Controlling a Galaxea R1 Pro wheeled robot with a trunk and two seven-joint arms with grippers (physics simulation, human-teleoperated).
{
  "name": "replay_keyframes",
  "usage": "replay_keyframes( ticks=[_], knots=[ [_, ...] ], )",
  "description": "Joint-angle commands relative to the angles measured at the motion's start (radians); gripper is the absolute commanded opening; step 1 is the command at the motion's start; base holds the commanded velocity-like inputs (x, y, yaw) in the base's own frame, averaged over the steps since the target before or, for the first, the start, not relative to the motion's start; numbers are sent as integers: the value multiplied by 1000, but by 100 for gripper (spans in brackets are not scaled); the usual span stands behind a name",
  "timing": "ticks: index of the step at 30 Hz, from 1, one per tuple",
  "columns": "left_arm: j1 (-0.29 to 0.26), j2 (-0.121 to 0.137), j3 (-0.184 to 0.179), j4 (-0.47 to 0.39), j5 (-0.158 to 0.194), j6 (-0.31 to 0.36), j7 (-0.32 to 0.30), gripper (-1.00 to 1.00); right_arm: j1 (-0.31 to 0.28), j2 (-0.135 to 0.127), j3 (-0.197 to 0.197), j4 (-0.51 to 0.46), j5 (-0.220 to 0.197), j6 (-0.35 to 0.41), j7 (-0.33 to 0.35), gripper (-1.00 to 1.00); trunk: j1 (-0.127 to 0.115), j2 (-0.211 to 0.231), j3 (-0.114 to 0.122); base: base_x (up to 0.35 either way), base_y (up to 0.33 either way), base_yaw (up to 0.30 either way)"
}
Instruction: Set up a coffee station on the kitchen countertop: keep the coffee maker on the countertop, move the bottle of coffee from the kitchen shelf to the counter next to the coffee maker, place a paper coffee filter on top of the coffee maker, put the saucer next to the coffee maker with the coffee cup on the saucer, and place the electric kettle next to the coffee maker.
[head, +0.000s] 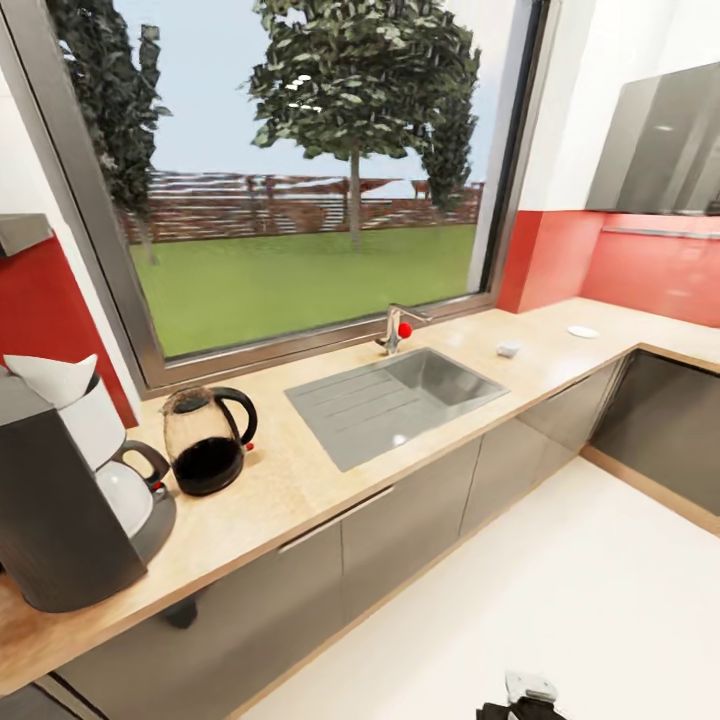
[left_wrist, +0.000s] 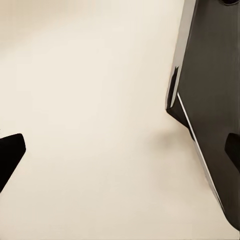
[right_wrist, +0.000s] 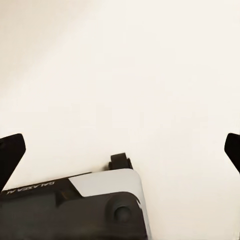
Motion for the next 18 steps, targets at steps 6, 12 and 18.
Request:
replay_keyframes(
  ticks=[6,12,18],
  knots=[
    [0,-2,7,-15,9,-7,-2,100,21,0,2,81,8,5,3,100,1,-2,-2,0,0,-264],
    [0,-6,9,-19,11,-7,-2,100,40,1,3,86,8,4,3,100,1,-2,-2,0,0,-266],
    [0,-10,8,-28,5,-10,-4,100,49,2,3,86,8,3,3,100,1,-2,-2,5,-7,-230]
  ],
)
